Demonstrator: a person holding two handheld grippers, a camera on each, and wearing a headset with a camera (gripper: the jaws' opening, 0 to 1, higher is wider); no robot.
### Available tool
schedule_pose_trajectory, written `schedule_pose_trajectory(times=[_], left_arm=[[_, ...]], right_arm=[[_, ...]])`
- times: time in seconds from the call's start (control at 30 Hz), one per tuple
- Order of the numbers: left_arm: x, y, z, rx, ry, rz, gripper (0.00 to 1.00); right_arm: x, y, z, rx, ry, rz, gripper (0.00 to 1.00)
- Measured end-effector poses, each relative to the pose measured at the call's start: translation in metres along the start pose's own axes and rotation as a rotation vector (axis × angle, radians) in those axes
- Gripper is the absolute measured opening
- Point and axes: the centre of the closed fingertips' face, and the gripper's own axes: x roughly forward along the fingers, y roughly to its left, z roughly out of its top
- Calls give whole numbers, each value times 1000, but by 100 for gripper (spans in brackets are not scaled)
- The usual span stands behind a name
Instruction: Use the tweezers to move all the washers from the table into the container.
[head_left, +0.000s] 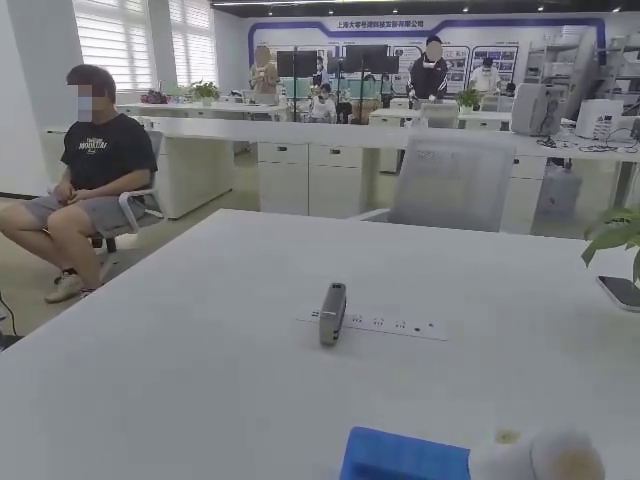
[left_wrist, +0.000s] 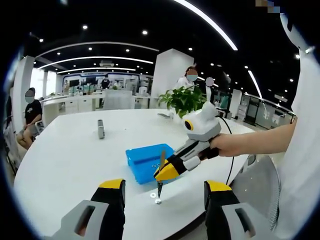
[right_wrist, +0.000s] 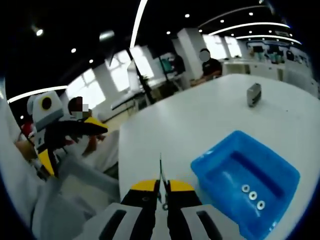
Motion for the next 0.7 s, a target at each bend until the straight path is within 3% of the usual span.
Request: schedule_pose_trajectory(times=[0.43, 0.7], left_arm=[[2, -2, -1, 6, 7, -9, 63], [1, -2, -1, 8, 13, -9, 63]], right_arm=[[11, 1, -14, 2, 40, -2, 3], [13, 8, -18, -91, 69, 0, 3]])
